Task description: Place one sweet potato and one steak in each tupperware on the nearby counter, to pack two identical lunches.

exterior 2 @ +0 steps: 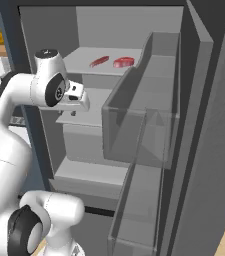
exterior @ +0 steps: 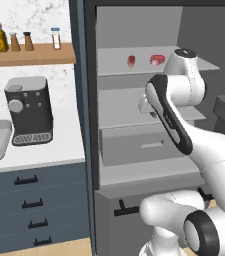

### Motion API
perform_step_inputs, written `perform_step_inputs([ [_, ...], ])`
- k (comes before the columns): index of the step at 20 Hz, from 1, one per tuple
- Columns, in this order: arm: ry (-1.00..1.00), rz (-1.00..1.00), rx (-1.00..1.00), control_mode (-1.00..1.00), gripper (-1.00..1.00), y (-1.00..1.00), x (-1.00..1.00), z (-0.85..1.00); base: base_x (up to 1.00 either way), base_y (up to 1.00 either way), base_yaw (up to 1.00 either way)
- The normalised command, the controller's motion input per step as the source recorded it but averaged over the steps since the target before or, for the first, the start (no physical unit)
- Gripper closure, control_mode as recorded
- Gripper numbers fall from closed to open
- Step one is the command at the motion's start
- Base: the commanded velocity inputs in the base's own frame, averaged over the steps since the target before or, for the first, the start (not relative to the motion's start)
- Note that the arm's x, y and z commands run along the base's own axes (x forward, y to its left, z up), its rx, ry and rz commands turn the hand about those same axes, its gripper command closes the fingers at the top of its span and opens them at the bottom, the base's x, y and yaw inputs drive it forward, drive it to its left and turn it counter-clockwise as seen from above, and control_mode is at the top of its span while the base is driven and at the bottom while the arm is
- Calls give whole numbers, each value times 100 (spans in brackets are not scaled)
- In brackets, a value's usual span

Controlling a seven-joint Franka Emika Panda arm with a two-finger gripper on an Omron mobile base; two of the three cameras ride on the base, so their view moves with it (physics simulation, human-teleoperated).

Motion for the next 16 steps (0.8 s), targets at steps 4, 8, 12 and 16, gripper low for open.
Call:
perform_step_inputs([
  [4,-5,1,3,-100,-100,-7,5,0,0,0,0],
  [8,-48,-1,0,-100,-100,-27,-28,17,0,0,0],
  [12,-38,-14,0,-100,-100,-35,12,76,0,0,0],
  [16,-15,-28,0,-100,-100,-27,30,100,0,0,0],
])
